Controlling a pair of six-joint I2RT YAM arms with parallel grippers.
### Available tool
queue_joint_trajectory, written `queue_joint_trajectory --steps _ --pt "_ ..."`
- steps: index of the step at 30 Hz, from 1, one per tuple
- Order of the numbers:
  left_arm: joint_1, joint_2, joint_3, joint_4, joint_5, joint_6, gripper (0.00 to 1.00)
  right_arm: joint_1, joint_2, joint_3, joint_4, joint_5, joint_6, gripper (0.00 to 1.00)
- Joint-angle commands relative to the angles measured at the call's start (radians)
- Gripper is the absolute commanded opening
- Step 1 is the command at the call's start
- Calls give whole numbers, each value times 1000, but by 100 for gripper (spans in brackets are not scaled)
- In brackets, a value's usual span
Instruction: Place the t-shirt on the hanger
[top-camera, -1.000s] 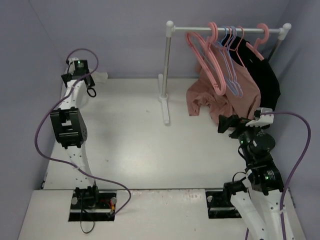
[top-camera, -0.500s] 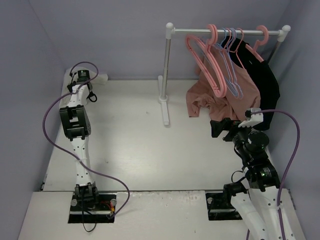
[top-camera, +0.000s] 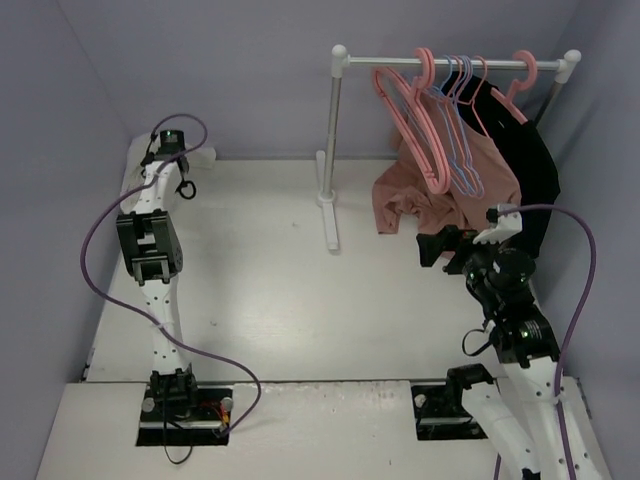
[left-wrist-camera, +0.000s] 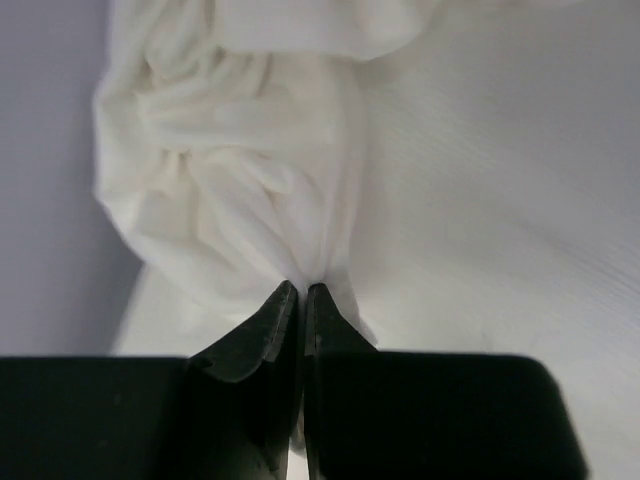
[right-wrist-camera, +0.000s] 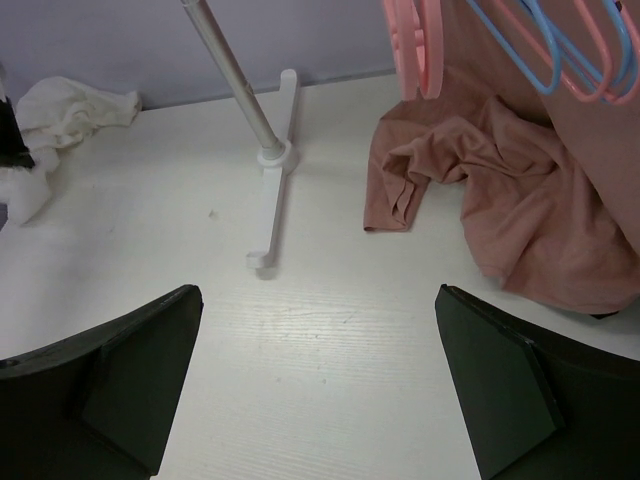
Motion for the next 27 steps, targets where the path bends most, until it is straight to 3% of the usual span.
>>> queue_joint_trajectory --steps 1,6,12,16,17,18,19,20,23,27 --pt "-254 -524 80 22 -52 180 0 5 81 122 96 -38 -9 100" --pt "-465 -917 -181 12 -121 138 0 8 135 168 113 -83 10 100" --pt "-532 -1349 -771 14 23 -149 0 31 171 159 149 -130 34 100" --pt "-552 -1509 -1066 19 193 -243 1 85 191 115 156 -112 36 100" --pt "-553 -1528 -1075 17 201 -245 5 99 198 107 157 -104 31 100" --pt "-553 -1550 -1119 12 204 -245 16 117 208 96 159 -90 28 100" --pt "-552 -1584 -1188 12 197 -246 35 148 232 78 161 -65 21 100" --pt "-552 -1593 -1219 11 173 -249 42 179 250 67 162 -40 14 100" --pt "-551 -1583 -1252 7 90 -273 45 273 302 41 165 59 12 100" --pt "-566 -1517 -1227 75 255 -255 55 321 329 -22 163 167 50 99"
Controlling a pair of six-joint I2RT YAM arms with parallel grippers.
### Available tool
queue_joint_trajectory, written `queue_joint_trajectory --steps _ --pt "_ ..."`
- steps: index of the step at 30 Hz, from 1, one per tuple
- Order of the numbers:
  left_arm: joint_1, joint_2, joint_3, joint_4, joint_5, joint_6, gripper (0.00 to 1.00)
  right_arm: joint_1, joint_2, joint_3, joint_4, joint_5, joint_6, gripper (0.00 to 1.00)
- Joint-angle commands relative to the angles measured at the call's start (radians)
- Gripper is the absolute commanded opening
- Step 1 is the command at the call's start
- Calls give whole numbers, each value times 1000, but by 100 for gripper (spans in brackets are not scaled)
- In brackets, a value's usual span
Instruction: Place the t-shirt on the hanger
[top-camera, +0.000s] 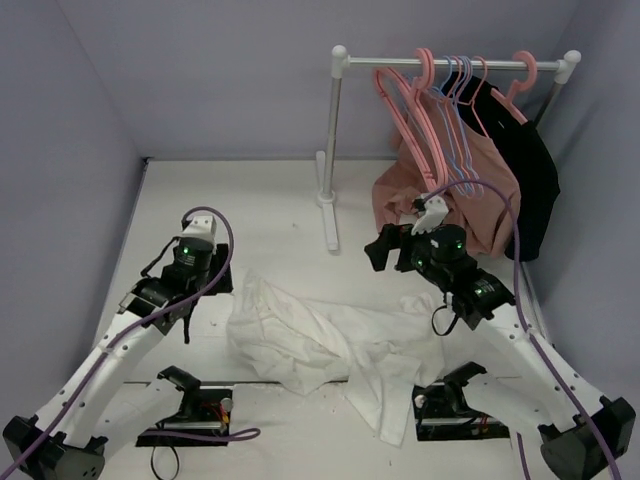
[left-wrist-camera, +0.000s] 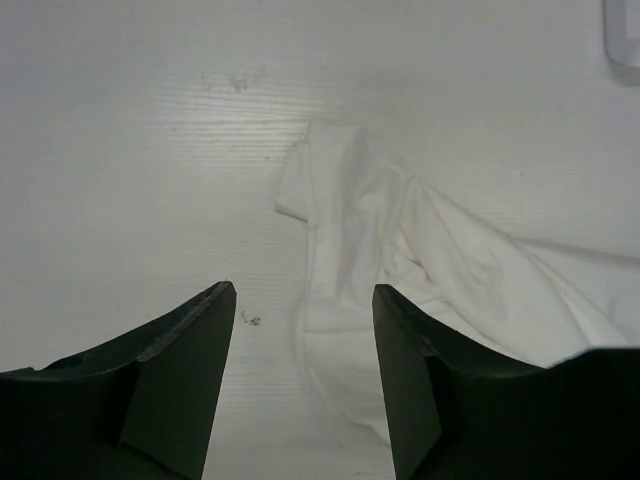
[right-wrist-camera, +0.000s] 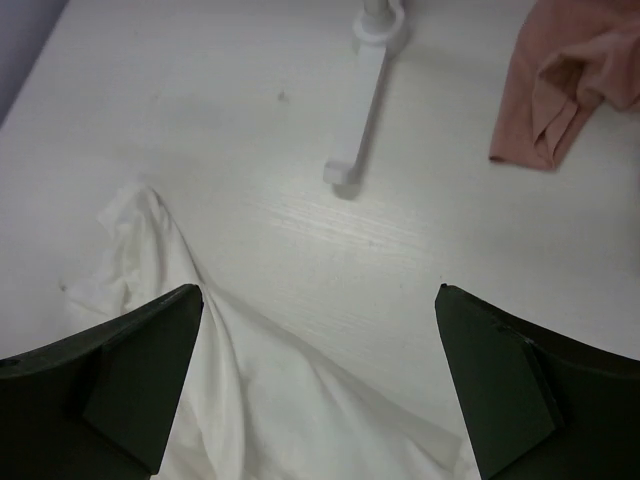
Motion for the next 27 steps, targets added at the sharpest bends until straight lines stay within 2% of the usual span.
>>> queue_joint_trajectory --steps 1,2,3,5,6,7,8,10,15,22,23,26,27 --pt "-24 37 95 160 204 -13 57 41 17 -65 67 207 49 98" --pt "-45 57 103 162 257 -18 58 41 17 -84 67 210 65 98" --pt "-78 104 108 204 286 -33 58 40 0 -103 68 280 77 97" --pt "-292 182 107 284 267 -39 58 29 -34 -143 55 368 112 97" --pt "-361 236 108 337 225 -35 58 16 -55 -146 48 410 136 97" --pt "-486 273 113 406 192 -30 58 1 -70 -145 32 433 152 97" --pt "-489 315 113 408 169 -31 58 -17 -71 -145 31 433 169 97" --pt "-645 458 137 510 149 -58 58 -97 -77 -128 -25 464 179 98" --pt "-736 731 247 538 160 -118 58 -268 -97 -101 -74 378 154 100" --pt "-773 830 316 472 191 -176 54 -286 -119 -111 -86 346 137 100" --pt "-774 839 315 459 197 -200 52 -287 -121 -114 -88 344 135 100" --pt "-775 847 295 453 201 -218 34 -285 -124 -123 -87 340 134 100" --pt "-774 852 289 449 198 -224 22 -285 -123 -126 -87 340 134 100"
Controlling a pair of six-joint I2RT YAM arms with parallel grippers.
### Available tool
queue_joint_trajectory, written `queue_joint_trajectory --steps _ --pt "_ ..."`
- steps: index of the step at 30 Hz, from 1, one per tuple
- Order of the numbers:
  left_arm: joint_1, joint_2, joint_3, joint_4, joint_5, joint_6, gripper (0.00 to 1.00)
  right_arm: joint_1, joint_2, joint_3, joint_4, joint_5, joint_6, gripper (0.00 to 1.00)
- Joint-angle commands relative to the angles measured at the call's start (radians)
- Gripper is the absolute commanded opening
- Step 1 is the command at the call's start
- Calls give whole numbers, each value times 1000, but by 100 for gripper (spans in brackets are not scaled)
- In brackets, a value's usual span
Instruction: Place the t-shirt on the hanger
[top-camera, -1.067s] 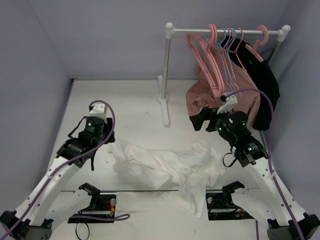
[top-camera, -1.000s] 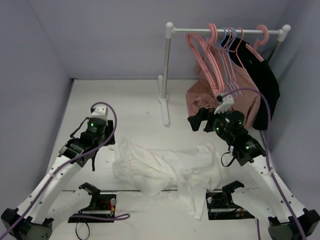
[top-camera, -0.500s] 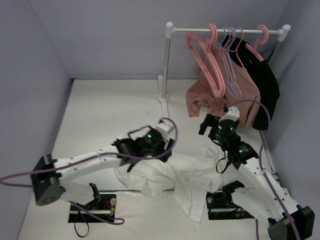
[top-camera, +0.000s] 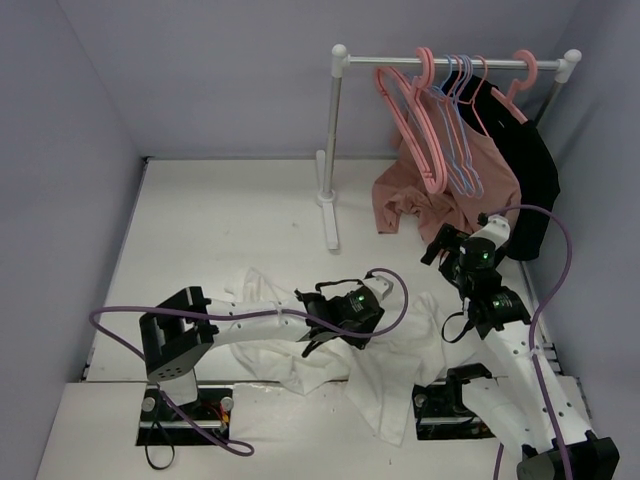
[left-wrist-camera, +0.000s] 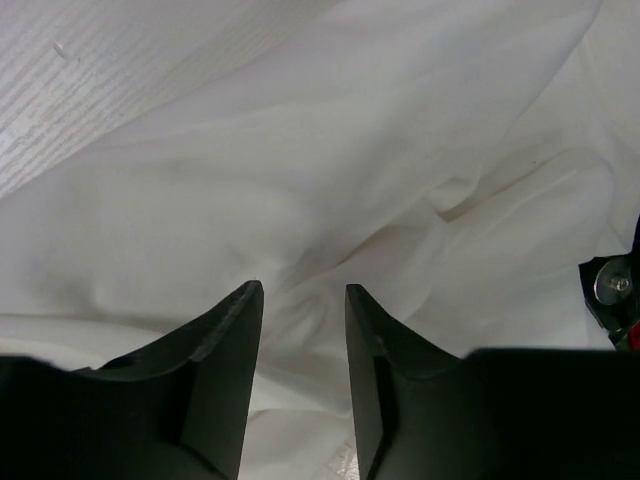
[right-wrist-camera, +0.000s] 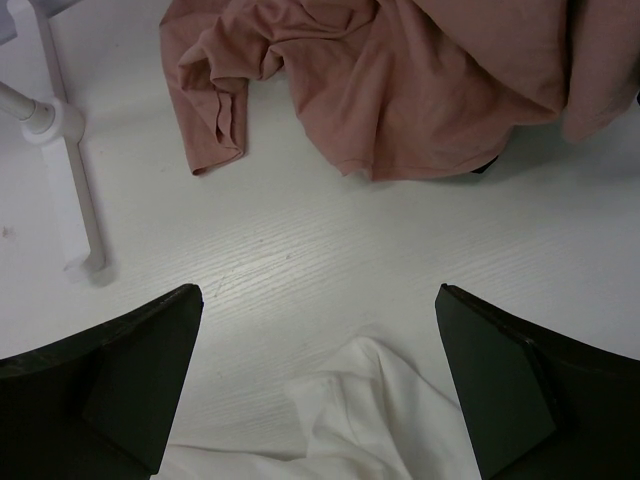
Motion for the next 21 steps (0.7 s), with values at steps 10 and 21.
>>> queue_joint_trajectory --steps 10,21 --pt "10 25 28 5 -3 -26 13 -4 -5 12 31 -35 -13 100" --pt "1 -79 -58 124 170 199 64 -4 -34 -1 31 -62 -26 100"
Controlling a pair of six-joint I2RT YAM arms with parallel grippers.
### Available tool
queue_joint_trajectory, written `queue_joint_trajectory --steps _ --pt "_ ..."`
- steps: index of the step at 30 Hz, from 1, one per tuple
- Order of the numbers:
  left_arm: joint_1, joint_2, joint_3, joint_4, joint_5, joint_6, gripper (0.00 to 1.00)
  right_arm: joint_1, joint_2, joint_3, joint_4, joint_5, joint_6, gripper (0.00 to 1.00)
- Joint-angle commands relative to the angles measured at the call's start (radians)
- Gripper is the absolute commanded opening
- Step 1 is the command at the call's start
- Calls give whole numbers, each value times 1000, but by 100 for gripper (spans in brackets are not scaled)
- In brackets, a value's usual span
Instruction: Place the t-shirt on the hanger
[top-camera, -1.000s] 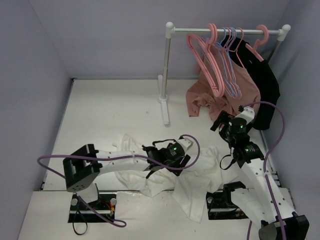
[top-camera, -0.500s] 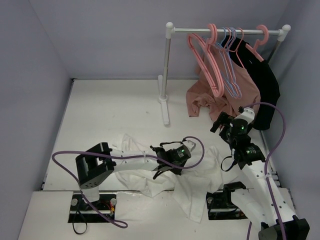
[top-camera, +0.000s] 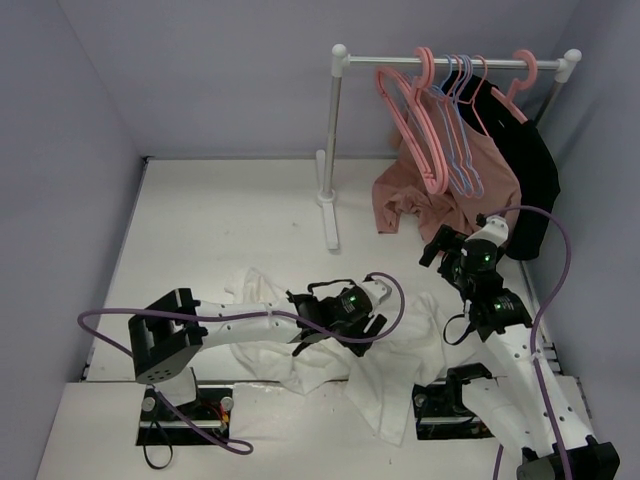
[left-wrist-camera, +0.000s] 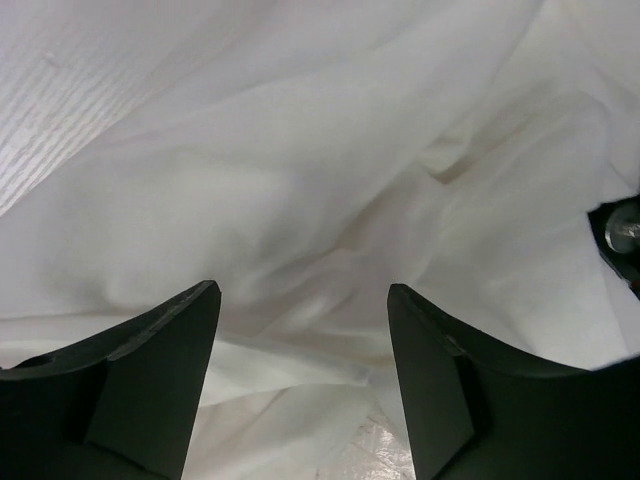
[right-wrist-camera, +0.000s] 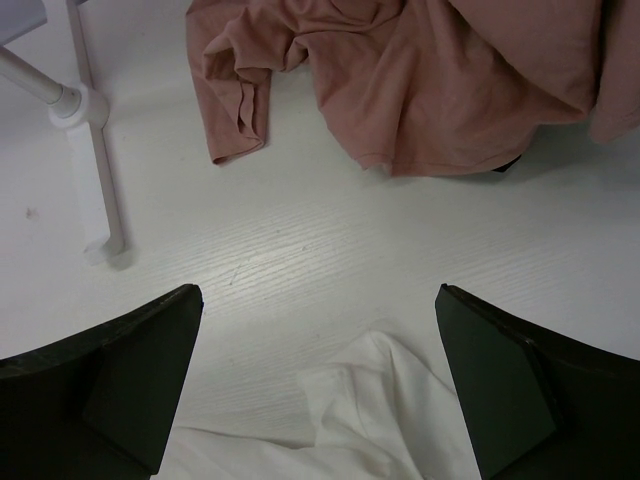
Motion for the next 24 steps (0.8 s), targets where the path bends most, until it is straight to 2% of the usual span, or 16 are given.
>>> queue_joint_trajectory --steps 1,6,9,10,13,14,19,20,22,24 --pt "-11 -15 13 90 156 128 64 -4 -13 5 34 -11 -13 100" --pt "-37 45 65 58 206 190 64 -6 -16 0 34 -15 -10 100" --pt "-37 115 116 -26 124 191 63 -4 -13 0 34 -22 -6 100" --pt "-37 124 123 -41 101 188 59 -4 -13 0 34 -25 -7 100" --pt "-35 130 145 -79 49 192 8 -6 -19 -3 34 -22 -9 100" --pt "-32 112 148 -87 30 194 1 -5 -21 -4 34 -23 -6 100" --pt "55 -89 121 -234 -149 208 0 -3 -1 3 36 -71 -22 100" --pt "72 -119 114 -245 -154 210 0 -2 2 2 38 -77 -24 100" --pt "149 -290 82 -295 -171 230 0 9 27 -2 48 -97 -30 99" --pt "251 -368 49 -309 -150 238 0 25 50 -10 73 -109 -27 95"
